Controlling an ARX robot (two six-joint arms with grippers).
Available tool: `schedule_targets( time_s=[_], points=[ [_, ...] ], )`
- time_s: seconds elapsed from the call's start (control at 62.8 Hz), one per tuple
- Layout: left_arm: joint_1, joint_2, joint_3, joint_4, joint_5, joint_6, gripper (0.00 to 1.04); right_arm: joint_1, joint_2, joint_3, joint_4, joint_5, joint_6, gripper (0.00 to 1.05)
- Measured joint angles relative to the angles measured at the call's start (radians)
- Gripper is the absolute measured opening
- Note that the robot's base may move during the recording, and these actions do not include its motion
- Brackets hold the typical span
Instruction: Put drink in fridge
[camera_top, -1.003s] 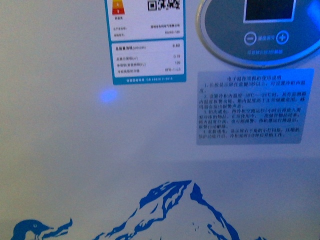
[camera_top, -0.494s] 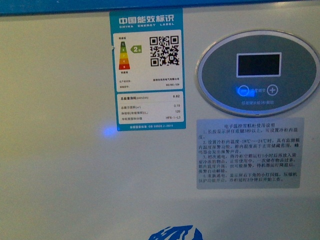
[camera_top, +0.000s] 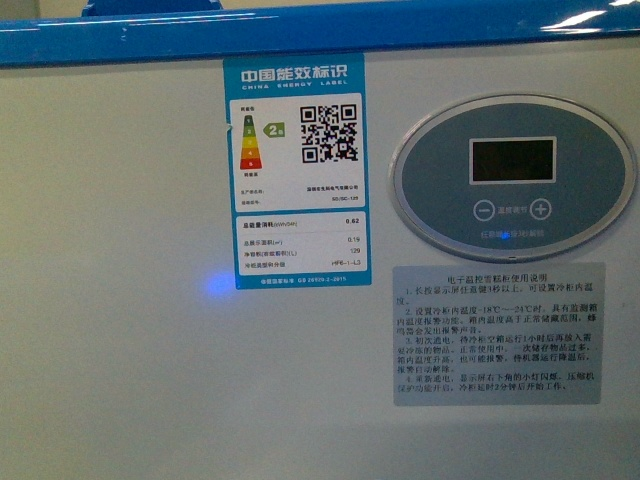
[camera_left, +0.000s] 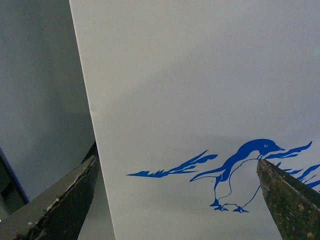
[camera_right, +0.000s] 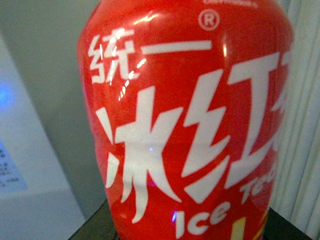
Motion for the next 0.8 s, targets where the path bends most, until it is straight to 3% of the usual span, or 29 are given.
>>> schedule_targets(
  time_s=[0.239, 0.796],
  points=[
    [0.000, 0.000, 0.000, 0.000, 0.000, 0.000, 0.97, 0.107, -0.014, -0.058, 0.030, 0.159, -0.029, 0.37],
    [0.000, 0.000, 0.000, 0.000, 0.000, 0.000, 0.97, 0.117, -0.017, -0.063, 0.033, 0.160, -0.036, 0.37]
  ],
)
